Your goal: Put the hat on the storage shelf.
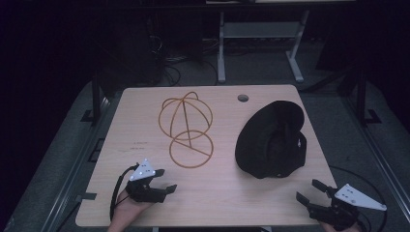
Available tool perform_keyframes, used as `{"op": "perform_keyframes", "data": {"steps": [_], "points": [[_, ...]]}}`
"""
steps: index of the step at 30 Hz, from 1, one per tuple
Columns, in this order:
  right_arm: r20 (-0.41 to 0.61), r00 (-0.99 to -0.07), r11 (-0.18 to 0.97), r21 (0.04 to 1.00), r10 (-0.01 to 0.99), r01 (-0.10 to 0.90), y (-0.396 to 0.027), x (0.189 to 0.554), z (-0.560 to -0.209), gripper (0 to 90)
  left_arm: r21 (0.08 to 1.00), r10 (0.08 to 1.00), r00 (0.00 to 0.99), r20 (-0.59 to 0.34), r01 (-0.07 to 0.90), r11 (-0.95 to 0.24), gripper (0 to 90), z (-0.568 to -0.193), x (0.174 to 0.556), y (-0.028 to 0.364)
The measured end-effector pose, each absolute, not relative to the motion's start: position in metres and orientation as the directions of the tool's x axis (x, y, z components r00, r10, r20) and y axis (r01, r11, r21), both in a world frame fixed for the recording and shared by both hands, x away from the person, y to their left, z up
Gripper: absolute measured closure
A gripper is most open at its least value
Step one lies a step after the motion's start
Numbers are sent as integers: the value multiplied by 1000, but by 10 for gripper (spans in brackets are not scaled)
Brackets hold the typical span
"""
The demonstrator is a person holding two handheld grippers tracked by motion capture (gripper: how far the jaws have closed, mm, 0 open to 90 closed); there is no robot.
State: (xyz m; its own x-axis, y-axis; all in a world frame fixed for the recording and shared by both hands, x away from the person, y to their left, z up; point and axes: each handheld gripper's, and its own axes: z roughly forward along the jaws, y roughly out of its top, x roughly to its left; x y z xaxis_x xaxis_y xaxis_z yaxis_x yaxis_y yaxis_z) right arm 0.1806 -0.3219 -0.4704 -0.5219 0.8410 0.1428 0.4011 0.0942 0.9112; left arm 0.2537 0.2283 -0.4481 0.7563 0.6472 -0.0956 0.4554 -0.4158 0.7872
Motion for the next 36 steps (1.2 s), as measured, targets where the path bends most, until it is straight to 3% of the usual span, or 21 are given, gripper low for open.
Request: {"op": "perform_keyframes", "data": {"steps": [16, 36], "points": [[149, -535, 91, 914, 832, 396, -323, 180, -470, 191, 782, 599, 799, -51, 405, -473, 242, -447, 250, 210], [150, -544, 93, 915, 826, 393, -321, 181, -471, 191, 789, 565, 822, -76, 396, -470, 227, -443, 249, 191]]}}
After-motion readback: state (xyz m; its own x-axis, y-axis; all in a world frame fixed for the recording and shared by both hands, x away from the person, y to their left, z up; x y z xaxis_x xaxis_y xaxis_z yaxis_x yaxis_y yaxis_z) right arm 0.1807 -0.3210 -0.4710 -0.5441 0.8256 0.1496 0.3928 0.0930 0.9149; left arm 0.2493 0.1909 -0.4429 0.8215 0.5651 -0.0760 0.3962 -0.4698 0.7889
